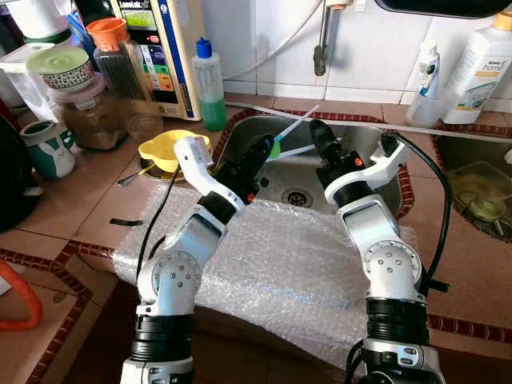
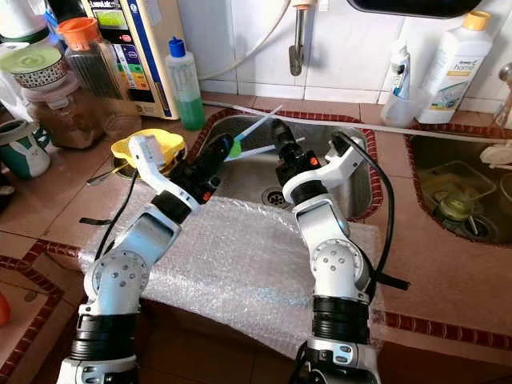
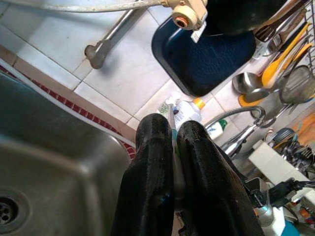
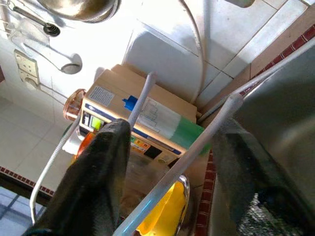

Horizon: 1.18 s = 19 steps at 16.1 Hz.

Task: Kitchen organization

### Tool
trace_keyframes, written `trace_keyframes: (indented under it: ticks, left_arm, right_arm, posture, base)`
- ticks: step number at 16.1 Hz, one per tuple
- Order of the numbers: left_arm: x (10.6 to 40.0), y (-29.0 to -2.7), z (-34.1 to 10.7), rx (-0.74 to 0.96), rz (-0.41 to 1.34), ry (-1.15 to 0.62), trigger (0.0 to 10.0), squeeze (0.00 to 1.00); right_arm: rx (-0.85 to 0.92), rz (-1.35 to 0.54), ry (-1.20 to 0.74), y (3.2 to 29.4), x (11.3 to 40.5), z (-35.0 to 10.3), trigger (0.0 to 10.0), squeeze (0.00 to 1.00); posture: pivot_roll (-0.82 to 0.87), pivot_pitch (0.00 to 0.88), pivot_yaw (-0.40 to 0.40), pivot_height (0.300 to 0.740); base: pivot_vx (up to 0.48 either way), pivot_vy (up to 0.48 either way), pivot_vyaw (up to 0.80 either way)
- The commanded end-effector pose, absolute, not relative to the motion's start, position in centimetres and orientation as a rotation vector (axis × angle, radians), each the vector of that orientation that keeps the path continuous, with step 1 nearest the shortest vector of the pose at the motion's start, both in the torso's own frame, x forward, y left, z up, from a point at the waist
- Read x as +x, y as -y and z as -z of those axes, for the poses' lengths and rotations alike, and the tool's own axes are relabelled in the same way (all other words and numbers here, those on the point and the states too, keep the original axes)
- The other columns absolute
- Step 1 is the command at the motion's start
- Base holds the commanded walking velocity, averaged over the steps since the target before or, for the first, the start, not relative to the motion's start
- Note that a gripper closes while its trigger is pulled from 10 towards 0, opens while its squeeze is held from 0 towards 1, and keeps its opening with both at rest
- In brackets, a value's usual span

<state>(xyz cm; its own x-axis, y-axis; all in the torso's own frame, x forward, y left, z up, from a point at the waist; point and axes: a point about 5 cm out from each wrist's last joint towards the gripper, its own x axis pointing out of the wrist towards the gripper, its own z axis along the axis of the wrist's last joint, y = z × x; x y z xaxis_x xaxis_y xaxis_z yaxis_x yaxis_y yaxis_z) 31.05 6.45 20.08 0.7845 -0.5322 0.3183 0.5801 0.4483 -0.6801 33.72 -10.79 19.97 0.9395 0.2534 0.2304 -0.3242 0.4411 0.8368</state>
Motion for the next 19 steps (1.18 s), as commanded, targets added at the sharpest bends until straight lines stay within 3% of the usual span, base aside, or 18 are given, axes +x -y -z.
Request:
trace_keyframes:
  ticks: [1,2,3,4,5,6,7,11,13,14,15,19]
  left_arm:
    - [31.0,-6.6,-20.4,-0.872,0.682,0.070,0.0,0.00]
    - [31.0,-6.6,-20.4,-0.873,0.681,0.072,0.0,0.00]
    - [31.0,-6.6,-20.5,-0.873,0.680,0.075,0.0,0.00]
    - [31.0,-6.6,-20.5,-0.873,0.679,0.076,0.0,0.00]
    - [31.1,-6.7,-20.5,-0.877,0.675,0.078,0.0,0.00]
    - [31.1,-6.7,-20.5,-0.877,0.674,0.078,0.0,0.00]
    - [31.1,-6.7,-20.5,-0.879,0.674,0.077,0.0,0.00]
    - [31.0,-6.6,-20.4,-0.878,0.676,0.069,0.0,0.00]
    - [30.9,-6.6,-20.1,-0.860,0.679,0.057,2.6,0.00]
    - [30.9,-6.5,-20.1,-0.860,0.680,0.054,5.8,0.00]
    - [30.9,-6.5,-20.0,-0.860,0.682,0.050,9.6,0.00]
    - [30.8,-6.2,-19.7,-0.865,0.685,0.024,10.0,0.00]
  right_arm:
    - [1.143,-0.440,0.062,8.2,33.7,-21.2,0.0,0.00]
    - [1.150,-0.451,0.051,7.9,33.6,-21.2,0.0,0.00]
    - [1.156,-0.471,0.036,7.4,33.3,-21.1,1.8,0.00]
    - [1.161,-0.474,0.030,7.2,33.3,-21.1,4.4,0.00]
    - [1.183,-0.484,0.014,6.9,33.2,-20.9,9.9,0.00]
    - [1.185,-0.489,0.010,6.8,33.2,-20.9,9.8,0.00]
    - [1.196,-0.493,0.010,6.7,33.1,-20.9,0.0,0.00]
    - [1.213,-0.495,0.003,6.5,33.1,-20.9,0.0,0.00]
    - [1.215,-0.489,-0.001,6.5,33.1,-20.9,0.0,0.00]
    - [1.213,-0.482,0.000,6.6,33.2,-20.8,0.0,0.00]
    - [1.215,-0.469,0.002,6.8,33.3,-20.8,0.0,0.00]
    - [1.206,-0.415,0.016,7.5,33.7,-20.8,0.0,0.00]
  posture:
    - [-0.03,0.047,0.072,0.740]
    - [-0.03,0.047,0.072,0.740]
    - [-0.03,0.048,0.069,0.740]
    - [-0.03,0.048,0.069,0.740]
    - [-0.03,0.048,0.069,0.740]
    - [-0.03,0.048,0.069,0.740]
    - [-0.03,0.048,0.069,0.740]
    - [-0.02,0.049,0.068,0.740]
    - [-0.02,0.049,0.067,0.740]
    - [-0.02,0.049,0.067,0.740]
    - [-0.03,0.049,0.066,0.740]
    - [-0.03,0.043,0.069,0.740]
  base:
    - [0.000,0.000,0.00]
    - [0.000,0.000,0.00]
    - [0.000,0.000,0.00]
    - [0.000,0.000,0.00]
    - [0.000,0.000,0.00]
    - [0.000,0.000,0.00]
    - [0.000,0.000,0.00]
    - [0.000,0.000,0.00]
    - [0.000,0.000,0.00]
    - [0.000,0.000,0.00]
    - [0.000,0.000,0.00]
    - [0.000,0.000,0.00]
